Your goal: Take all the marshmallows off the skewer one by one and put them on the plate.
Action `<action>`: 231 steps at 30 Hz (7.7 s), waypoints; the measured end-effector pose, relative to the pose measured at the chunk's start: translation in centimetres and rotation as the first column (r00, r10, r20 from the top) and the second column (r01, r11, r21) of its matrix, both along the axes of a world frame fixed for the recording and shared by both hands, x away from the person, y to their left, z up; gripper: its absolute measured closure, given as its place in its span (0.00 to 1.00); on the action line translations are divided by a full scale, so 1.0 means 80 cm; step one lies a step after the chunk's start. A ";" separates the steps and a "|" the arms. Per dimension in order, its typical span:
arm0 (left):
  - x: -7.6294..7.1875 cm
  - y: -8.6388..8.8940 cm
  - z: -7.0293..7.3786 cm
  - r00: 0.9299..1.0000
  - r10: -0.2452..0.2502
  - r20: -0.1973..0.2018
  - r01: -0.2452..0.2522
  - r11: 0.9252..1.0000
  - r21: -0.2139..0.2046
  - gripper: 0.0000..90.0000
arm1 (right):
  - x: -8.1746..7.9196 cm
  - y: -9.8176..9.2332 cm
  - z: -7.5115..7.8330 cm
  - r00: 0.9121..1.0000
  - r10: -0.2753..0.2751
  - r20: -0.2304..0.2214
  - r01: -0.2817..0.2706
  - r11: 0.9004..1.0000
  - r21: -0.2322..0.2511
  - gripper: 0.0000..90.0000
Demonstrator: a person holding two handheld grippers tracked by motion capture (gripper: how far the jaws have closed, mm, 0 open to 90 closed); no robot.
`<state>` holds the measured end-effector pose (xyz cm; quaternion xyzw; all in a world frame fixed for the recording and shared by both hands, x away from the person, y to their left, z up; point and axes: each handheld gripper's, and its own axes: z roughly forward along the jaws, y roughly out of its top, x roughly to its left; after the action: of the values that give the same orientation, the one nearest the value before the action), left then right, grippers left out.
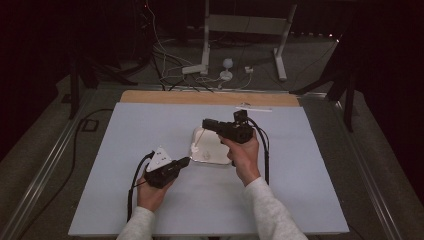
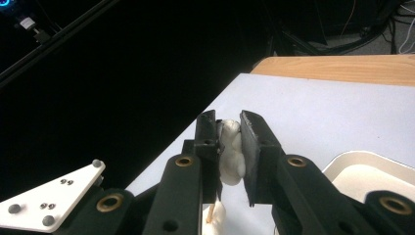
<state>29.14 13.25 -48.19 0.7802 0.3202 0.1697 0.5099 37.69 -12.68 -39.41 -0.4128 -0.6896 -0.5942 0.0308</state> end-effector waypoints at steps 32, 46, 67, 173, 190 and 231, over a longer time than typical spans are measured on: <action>0.003 0.013 -0.004 0.998 0.038 -0.043 -0.040 0.998 -0.042 1.00 | 0.018 -0.052 -0.014 0.995 -0.097 0.019 0.098 0.990 -0.101 0.85; 0.004 0.010 -0.005 0.998 0.032 -0.053 -0.035 0.998 -0.054 1.00 | 0.030 -0.045 -0.057 0.993 -0.116 -0.033 0.104 0.964 -0.246 0.83; 0.005 0.010 -0.005 0.997 0.049 -0.054 -0.051 0.997 -0.054 1.00 | 0.012 -0.030 -0.065 0.998 -0.049 -0.043 0.038 0.970 -0.241 0.25; -0.001 0.001 -0.006 0.999 0.005 0.040 -0.006 0.999 0.034 1.00 | -0.010 -0.005 -0.017 0.999 0.003 0.042 -0.004 1.000 0.027 0.88; 0.001 0.015 -0.011 0.999 0.052 0.005 -0.052 0.998 0.026 1.00 | -0.006 -0.053 0.020 0.993 -0.069 0.099 0.067 0.997 0.026 0.88; 0.026 -0.011 0.031 0.996 0.059 -0.065 -0.067 0.988 -0.137 1.00 | 0.002 -0.047 -0.107 0.998 -0.060 -0.028 0.043 0.908 -0.416 0.82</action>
<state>31.19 12.40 -45.69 0.7370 0.3712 0.1392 0.5474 37.85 -16.44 -47.94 -0.4396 -0.7883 -0.4265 -0.0593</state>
